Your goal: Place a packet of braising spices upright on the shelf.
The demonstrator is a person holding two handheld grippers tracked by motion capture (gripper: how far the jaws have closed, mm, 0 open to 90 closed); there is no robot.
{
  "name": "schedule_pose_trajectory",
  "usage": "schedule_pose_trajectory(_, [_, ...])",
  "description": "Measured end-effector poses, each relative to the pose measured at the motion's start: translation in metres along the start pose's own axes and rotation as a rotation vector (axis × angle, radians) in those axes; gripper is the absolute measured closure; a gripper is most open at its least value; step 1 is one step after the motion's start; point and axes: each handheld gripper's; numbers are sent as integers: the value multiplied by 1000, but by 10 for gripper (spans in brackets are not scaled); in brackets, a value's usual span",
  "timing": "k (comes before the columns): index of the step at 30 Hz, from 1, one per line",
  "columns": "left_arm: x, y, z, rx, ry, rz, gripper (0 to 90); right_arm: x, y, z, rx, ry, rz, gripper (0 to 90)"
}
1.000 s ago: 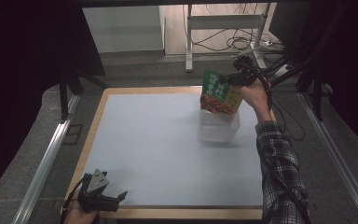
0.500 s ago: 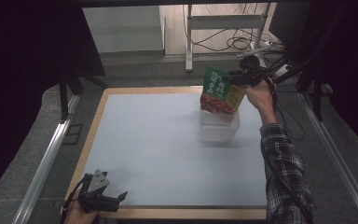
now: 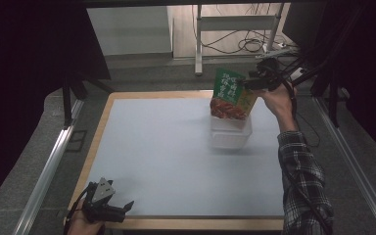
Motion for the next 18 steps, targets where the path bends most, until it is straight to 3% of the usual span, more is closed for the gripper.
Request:
schedule_pose_trajectory(11, [0,0,0,-3,1,-2,0,5,-1,6,20,-40,-22,185])
schedule_pose_trajectory(18, [0,0,0,-5,0,-2,0,8,-6,14,35,-31,-34,124])
Point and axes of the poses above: each handheld gripper's, and its own axes: z roughly backward along the jaws, y roughly out of its top, x roughly to its right, and after that the axes turned 15 degrees about -y, right-handed
